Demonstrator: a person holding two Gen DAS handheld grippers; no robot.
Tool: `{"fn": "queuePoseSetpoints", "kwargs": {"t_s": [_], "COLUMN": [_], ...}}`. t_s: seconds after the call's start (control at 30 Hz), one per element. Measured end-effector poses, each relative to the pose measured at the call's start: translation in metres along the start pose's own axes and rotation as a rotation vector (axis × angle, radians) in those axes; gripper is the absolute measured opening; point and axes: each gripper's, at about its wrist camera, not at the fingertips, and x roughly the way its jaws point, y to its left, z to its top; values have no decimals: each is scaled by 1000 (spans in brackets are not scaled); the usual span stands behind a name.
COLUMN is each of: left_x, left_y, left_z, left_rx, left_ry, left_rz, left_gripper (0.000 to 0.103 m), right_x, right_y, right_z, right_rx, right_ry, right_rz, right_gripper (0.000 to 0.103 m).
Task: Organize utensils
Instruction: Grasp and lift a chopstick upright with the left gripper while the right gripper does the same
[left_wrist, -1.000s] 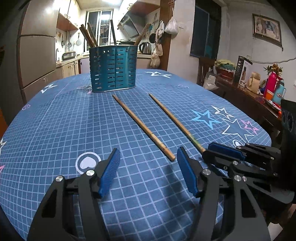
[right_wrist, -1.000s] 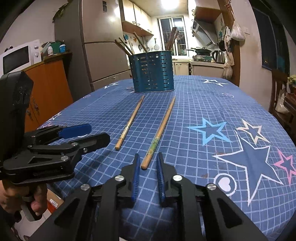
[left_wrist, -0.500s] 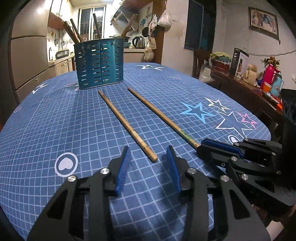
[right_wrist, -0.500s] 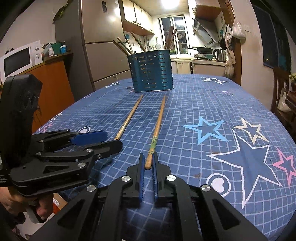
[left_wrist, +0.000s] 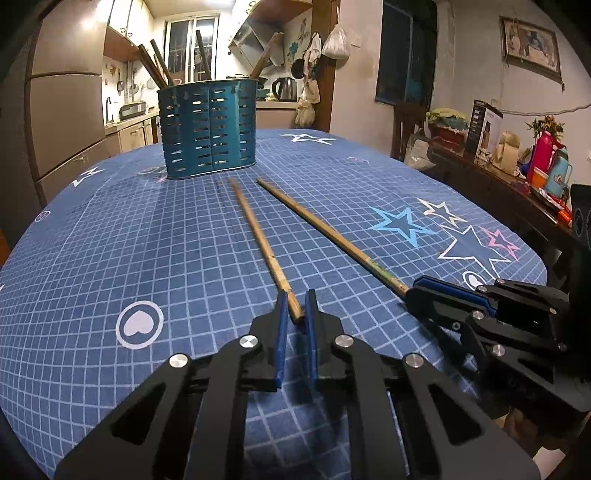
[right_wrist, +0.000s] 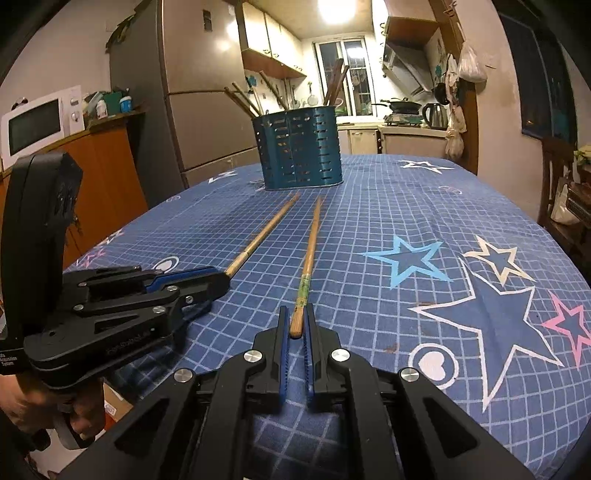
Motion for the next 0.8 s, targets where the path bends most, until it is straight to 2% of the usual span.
{"fn": "queuePoseSetpoints", "kwargs": {"t_s": [0.13,0.43,0.63,0.8], "left_x": [-13,-61,-85,-102], "left_y": [1,5,11,16], "left_z": [2,30,59,96], "left_rx": [8,15,23,23], "left_ry": [-37,-175,-269,-357], "left_rz": [-7,6,27,36], "left_gripper": [6,5,5,5], "right_x": [-12,-54,-71,-75], "right_y": [-2,-1,-7,-12], "right_z": [6,45,90,129], "right_rx": [-12,-72,-100,-115], "right_ry": [-36,-148,-215,-252], "right_rz": [-6,-25,-3,24], "right_gripper": [8,8,8,8]}}
